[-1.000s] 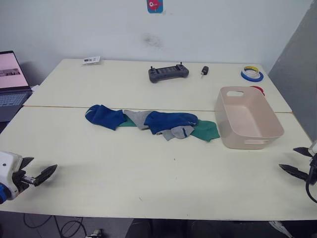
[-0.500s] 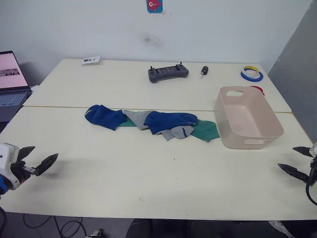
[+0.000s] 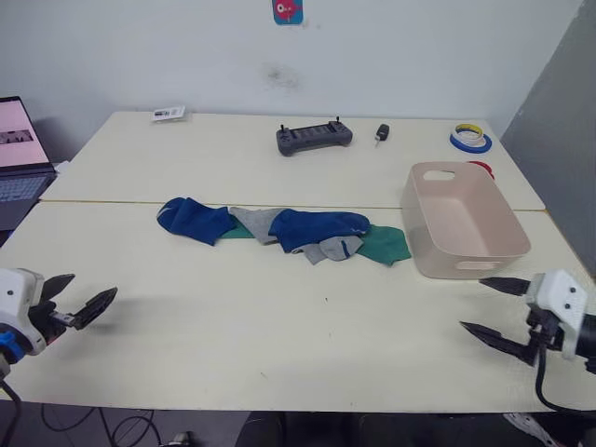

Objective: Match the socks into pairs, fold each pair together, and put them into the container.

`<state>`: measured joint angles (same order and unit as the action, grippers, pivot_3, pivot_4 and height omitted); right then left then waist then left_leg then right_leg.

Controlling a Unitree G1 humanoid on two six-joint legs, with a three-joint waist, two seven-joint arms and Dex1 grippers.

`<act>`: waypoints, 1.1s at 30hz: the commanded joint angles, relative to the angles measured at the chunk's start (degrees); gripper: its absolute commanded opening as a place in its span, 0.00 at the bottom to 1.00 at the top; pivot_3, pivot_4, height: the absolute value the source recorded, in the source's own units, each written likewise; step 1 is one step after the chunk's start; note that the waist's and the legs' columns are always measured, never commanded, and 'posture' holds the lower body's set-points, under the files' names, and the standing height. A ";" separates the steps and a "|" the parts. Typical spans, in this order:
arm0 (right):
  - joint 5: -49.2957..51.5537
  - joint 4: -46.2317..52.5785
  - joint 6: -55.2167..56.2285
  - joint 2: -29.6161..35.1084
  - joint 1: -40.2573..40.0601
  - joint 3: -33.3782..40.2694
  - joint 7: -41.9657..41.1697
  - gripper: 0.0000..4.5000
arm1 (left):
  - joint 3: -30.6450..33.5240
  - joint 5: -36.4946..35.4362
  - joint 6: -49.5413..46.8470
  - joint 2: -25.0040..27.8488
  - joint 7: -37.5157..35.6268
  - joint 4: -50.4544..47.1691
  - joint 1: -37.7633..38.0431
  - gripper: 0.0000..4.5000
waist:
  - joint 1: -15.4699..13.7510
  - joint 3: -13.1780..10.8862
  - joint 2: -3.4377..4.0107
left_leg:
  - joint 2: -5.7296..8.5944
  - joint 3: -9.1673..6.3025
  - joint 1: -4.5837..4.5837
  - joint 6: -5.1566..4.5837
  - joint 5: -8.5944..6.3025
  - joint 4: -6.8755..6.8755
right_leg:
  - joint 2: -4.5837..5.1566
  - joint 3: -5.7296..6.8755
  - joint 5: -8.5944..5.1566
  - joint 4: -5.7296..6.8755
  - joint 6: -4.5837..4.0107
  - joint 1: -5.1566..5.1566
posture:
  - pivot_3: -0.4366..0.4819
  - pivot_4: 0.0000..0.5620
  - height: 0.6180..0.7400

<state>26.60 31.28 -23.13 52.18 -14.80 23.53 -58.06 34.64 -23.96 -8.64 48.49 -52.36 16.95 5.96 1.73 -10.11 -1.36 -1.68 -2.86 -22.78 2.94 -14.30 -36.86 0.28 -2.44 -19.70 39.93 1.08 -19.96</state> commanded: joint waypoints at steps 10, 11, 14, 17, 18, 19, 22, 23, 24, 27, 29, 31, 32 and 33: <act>9.61 8.99 -10.03 -2.03 19.70 -12.42 6.55 0.99 | -12.39 6.56 5.49 0.78 1.17 -5.32 -13.43 1.00 | -0.22 -0.02 -0.10 | 0.03 -0.07 -0.08 0.00 0.00 -0.06 | 0.01 0.07 0.01 0.00 0.00 -0.02 | 0.48 0.27 1.00; 9.89 9.18 -10.41 -2.44 20.89 -13.52 6.96 0.99 | -14.94 9.09 8.36 0.86 1.14 -3.68 -15.93 1.00 | -0.24 -0.02 -0.10 | 0.03 -0.07 -0.08 0.00 0.00 -0.06 | 0.00 0.08 0.01 0.00 0.00 -0.02 | 0.48 0.27 1.00; 9.84 9.51 -11.04 -3.11 23.01 -15.71 7.63 0.99 | -20.76 15.04 14.10 0.48 1.86 1.97 -21.99 1.00 | -0.17 -0.02 -0.09 | 0.05 -0.04 -0.10 0.00 0.00 -0.06 | -0.01 0.06 0.01 0.00 0.00 -0.06 | 0.48 0.27 1.00; 9.59 9.92 -11.25 -3.57 23.73 -16.99 8.15 0.99 | -24.69 17.93 16.19 -1.13 2.93 9.10 -27.91 1.00 | -0.03 -0.02 -0.10 | 0.05 0.01 -0.13 0.00 0.00 -0.06 | -0.05 0.09 0.01 0.02 0.00 -0.14 | 0.48 0.27 1.00; 9.48 9.98 -11.24 -3.65 23.78 -17.23 8.27 0.99 | -25.46 18.39 16.75 -1.50 2.89 10.89 -29.18 1.00 | -0.02 -0.02 -0.09 | 0.03 0.01 -0.15 -0.01 0.00 -0.06 | -0.08 0.12 0.01 0.04 0.00 -0.17 | 0.48 0.27 1.00; 9.32 10.03 -11.16 -3.78 23.79 -17.50 8.43 0.99 | -26.31 18.68 15.75 -2.41 3.12 13.02 -31.09 1.00 | -0.03 -0.02 -0.09 | 0.03 0.01 -0.15 -0.01 0.00 -0.07 | -0.09 0.13 0.01 0.05 -0.01 -0.17 | 0.48 0.27 1.00; 9.11 10.29 -10.98 -4.05 23.70 -18.03 8.94 0.99 | -28.61 19.90 13.80 -4.74 3.67 18.56 -36.00 1.00 | -0.08 -0.03 -0.10 | 0.03 -0.01 -0.17 -0.01 0.01 -0.10 | -0.11 0.16 0.01 0.08 0.00 -0.18 | 0.48 0.27 1.00; 9.09 10.42 -10.97 -4.09 23.60 -18.05 9.04 0.99 | -29.12 19.93 13.07 -5.46 3.59 19.81 -37.23 1.00 | -0.08 -0.03 -0.11 | 0.05 -0.01 -0.18 -0.01 0.01 -0.11 | -0.11 0.17 0.01 0.07 0.00 -0.17 | 0.48 0.27 1.00; 9.10 10.55 -10.97 -4.13 23.44 -18.01 9.14 0.99 | -29.78 20.46 12.35 -6.06 3.98 21.30 -38.52 1.00 | -0.08 -0.03 -0.11 | 0.06 0.00 -0.19 -0.01 0.01 -0.11 | -0.13 0.19 0.01 0.07 0.00 -0.18 | 0.48 0.27 1.00; 9.04 10.94 -10.92 -4.15 22.81 -17.90 9.37 0.99 | -31.20 21.91 11.73 -7.26 5.20 25.58 -41.69 1.00 | -0.08 -0.03 -0.12 | 0.07 -0.02 -0.19 -0.01 0.01 -0.12 | -0.13 0.20 0.01 0.08 0.00 -0.17 | 0.48 0.27 1.00; 8.91 11.20 -10.90 -4.18 22.37 -17.87 9.60 1.00 | -31.98 22.76 12.17 -7.71 5.76 27.53 -43.01 0.96 | 0.01 -0.03 -0.12 | 0.06 -0.01 -0.18 -0.01 0.01 -0.12 | -0.13 0.20 0.01 0.08 0.00 -0.18 | 0.48 0.27 1.00; 8.97 11.40 -11.01 -4.23 22.16 -17.75 9.97 1.00 | -32.60 23.32 12.62 -8.00 5.89 28.56 -43.67 0.88 | 0.03 -0.03 -0.12 | 0.04 0.00 -0.18 -0.01 0.01 -0.12 | -0.13 0.19 0.01 0.09 0.00 -0.19 | 0.48 0.27 1.00; 9.01 11.46 -11.06 -4.22 22.13 -17.73 10.14 1.00 | -32.75 23.43 12.72 -8.05 5.75 28.90 -43.87 0.82 | 0.03 -0.03 -0.12 | 0.04 -0.01 -0.18 -0.01 0.01 -0.12 | -0.13 0.20 0.01 0.10 0.00 -0.20 | 0.48 0.27 1.00; 8.99 11.48 -11.01 -4.12 22.02 -17.63 10.21 1.00 | -32.85 23.54 12.55 -8.06 5.85 29.12 -43.99 0.74 | 0.03 -0.03 -0.12 | 0.03 -0.01 -0.18 -0.01 0.01 -0.12 | -0.13 0.20 0.01 0.10 0.00 -0.19 | 0.48 0.27 1.00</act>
<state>35.15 40.44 -34.67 48.17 7.37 4.93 -48.44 1.87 -1.09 3.27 40.05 -46.88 45.70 -36.83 1.76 -10.14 -1.48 -1.65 -2.87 -22.96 2.93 -14.29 -36.98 0.15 -2.25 -19.69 40.03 1.08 -20.15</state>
